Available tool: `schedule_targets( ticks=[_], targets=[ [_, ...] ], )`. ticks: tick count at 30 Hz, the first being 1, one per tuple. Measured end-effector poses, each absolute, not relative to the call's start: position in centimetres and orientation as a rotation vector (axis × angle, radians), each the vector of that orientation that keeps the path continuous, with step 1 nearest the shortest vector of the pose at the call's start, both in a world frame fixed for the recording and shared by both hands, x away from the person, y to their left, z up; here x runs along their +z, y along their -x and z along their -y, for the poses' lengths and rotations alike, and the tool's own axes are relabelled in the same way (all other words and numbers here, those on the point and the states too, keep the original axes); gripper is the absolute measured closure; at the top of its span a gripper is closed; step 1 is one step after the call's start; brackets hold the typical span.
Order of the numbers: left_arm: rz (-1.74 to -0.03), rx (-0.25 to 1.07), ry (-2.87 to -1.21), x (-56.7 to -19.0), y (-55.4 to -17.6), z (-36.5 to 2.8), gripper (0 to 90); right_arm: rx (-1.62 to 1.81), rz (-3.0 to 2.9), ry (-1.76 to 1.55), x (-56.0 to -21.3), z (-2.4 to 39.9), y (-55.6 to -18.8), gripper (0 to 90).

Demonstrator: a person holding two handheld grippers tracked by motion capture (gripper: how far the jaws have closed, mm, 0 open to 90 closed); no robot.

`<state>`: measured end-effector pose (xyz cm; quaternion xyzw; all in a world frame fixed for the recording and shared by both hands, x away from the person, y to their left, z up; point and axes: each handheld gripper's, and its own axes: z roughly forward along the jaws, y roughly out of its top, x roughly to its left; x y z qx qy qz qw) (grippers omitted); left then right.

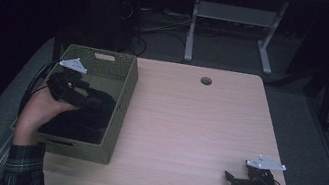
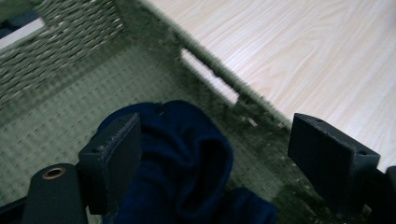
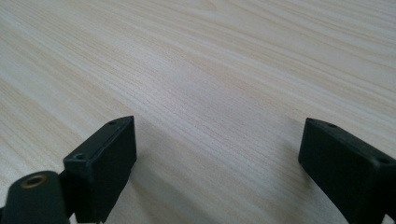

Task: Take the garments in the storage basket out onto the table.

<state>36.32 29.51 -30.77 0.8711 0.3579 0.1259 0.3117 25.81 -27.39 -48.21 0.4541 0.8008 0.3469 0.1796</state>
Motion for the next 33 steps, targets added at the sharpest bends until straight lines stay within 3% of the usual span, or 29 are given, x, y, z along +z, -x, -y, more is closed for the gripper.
schedule_targets(
  ticks=[20,33],
  targets=[
    [-1.11,0.332,-2.327,-33.3,-37.8,-32.2,17.5,0.98,-2.263,-1.283,-48.2,27.4,-25.8,11.0],
    [-1.185,0.299,-2.381,-35.5,-39.0,-32.4,22.4,0.98,-2.263,-1.284,-48.2,27.4,-25.8,11.0]
  ],
)
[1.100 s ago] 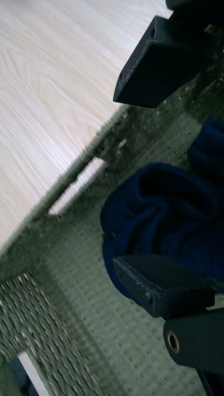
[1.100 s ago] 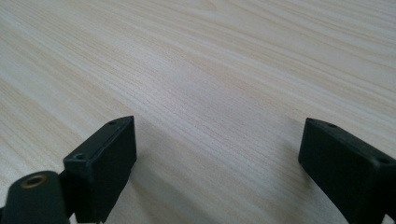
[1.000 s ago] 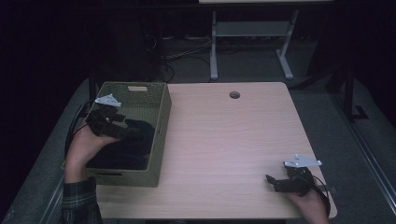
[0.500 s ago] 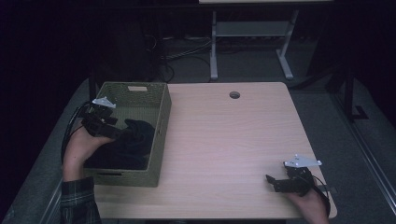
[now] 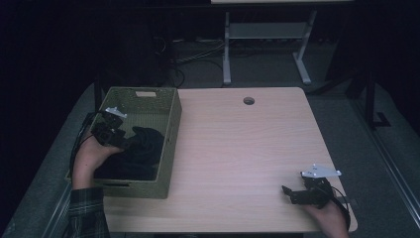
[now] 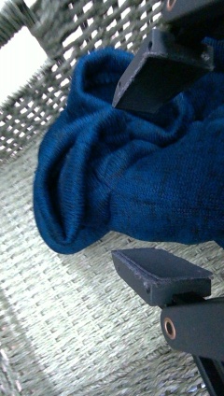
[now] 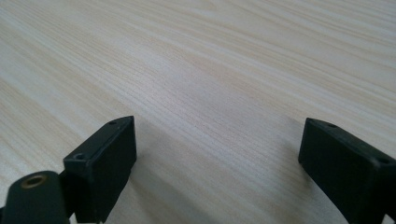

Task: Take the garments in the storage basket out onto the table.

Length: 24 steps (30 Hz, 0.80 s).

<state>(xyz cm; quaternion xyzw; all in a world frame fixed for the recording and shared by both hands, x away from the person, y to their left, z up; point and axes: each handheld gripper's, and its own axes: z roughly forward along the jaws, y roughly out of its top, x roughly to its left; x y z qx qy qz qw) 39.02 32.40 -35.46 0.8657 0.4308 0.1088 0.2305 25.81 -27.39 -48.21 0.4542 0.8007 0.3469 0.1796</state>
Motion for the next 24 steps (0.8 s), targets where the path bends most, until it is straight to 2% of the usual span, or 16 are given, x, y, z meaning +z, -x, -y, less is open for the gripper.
schedule_targets(
  ticks=[7,17,24],
  targets=[
    [-1.208,0.272,-2.418,-36.4,-39.5,-32.3,24.9,0.98,-2.263,-1.283,-48.2,27.4,-25.8,11.0],
    [-1.22,0.231,-2.429,-37.1,-39.8,-32.4,35.0,0.98,-2.263,-1.283,-48.2,27.4,-25.8,11.0],
    [-1.19,0.208,-2.466,-37.3,-39.8,-32.3,49.6,0.981,-2.263,-1.283,-48.2,27.4,-25.8,11.0]
  ],
)
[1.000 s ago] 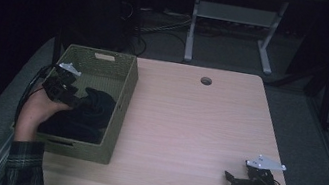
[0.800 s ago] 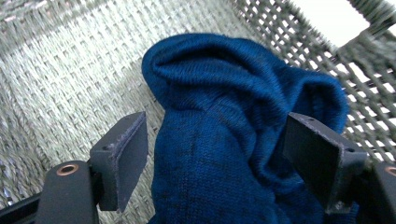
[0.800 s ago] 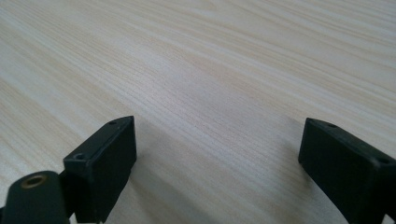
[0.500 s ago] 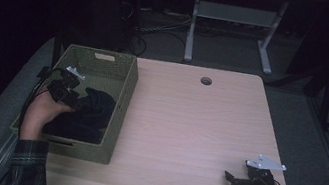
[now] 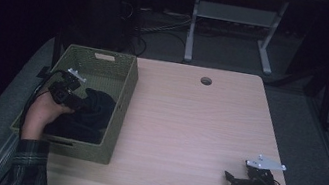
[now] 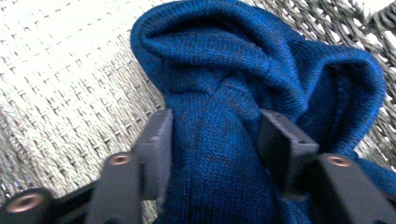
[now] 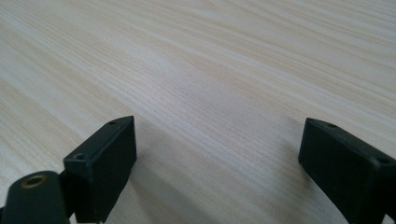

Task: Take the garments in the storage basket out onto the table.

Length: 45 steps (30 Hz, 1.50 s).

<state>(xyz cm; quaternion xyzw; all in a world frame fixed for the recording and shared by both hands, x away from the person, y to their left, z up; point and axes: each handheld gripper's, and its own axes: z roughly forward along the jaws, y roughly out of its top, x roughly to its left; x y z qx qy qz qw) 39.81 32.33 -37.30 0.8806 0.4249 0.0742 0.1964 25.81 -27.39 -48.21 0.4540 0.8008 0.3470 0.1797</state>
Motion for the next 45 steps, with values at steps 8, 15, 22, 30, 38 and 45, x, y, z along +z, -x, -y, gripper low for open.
schedule_targets(
  ticks=[8,15,22,30,38,45],
  targets=[
    [-1.171,0.192,-2.502,-37.2,-39.7,-32.0,70.1,0.98,-2.263,-1.284,-48.2,27.4,-25.8,11.0],
    [-1.138,0.199,-2.485,-36.5,-39.3,-32.2,72.5,0.982,-2.265,-1.281,-48.2,27.4,-25.8,11.0],
    [-1.114,0.186,-2.468,-34.7,-39.0,-32.5,73.2,0.982,-2.266,-1.28,-48.2,27.4,-25.8,11.1],
    [-1.078,0.213,-2.488,-32.3,-38.7,-32.4,73.4,0.983,-2.268,-1.278,-48.2,27.4,-25.8,11.1],
    [-1.051,0.231,-2.45,-29.7,-38.2,-32.6,73.9,0.983,-2.268,-1.278,-48.2,27.4,-25.8,11.1],
    [-1.018,0.267,-2.46,-27.4,-37.8,-32.0,73.8,0.983,-2.268,-1.277,-48.2,27.4,-25.8,11.1]
  ],
)
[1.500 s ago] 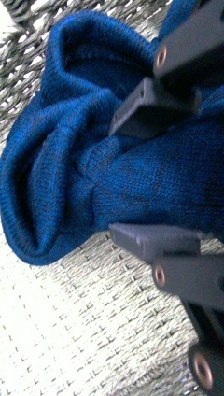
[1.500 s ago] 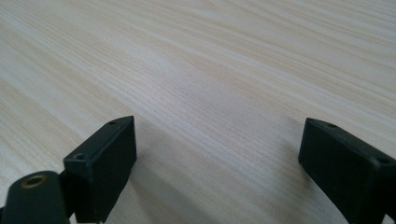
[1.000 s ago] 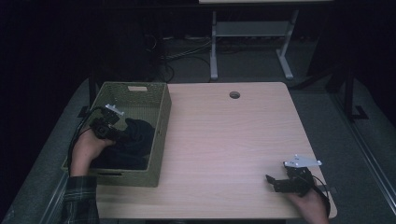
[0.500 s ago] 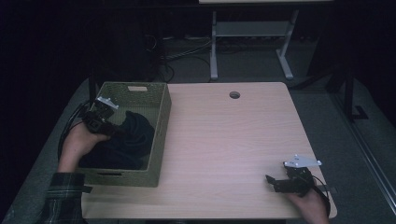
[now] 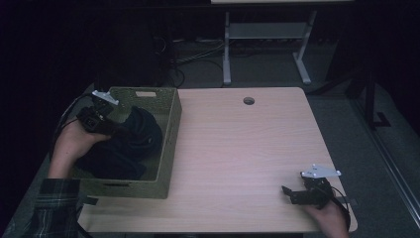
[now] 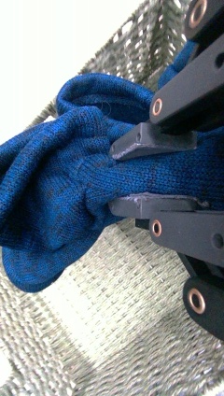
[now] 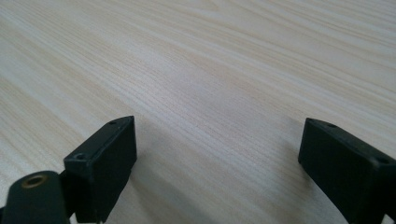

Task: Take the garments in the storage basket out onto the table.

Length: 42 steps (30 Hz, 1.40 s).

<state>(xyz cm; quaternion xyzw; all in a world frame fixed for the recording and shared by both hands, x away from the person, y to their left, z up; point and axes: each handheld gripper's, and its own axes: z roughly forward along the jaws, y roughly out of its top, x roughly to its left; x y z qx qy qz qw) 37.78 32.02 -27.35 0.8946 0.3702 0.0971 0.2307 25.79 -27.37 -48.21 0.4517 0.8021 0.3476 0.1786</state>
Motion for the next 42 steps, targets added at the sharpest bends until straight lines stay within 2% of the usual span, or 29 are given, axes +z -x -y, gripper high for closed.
schedule_targets(
  ticks=[15,42],
  targets=[
    [-0.956,0.312,-2.42,-23.4,-37.2,-31.2,73.9,0.984,-2.268,-1.277,-48.2,27.4,-25.8,11.1],
    [-0.827,0.306,-2.373,-20.6,-36.2,-27.2,74.0,0.984,-2.268,-1.276,-48.2,27.4,-25.8,11.1]
  ],
)
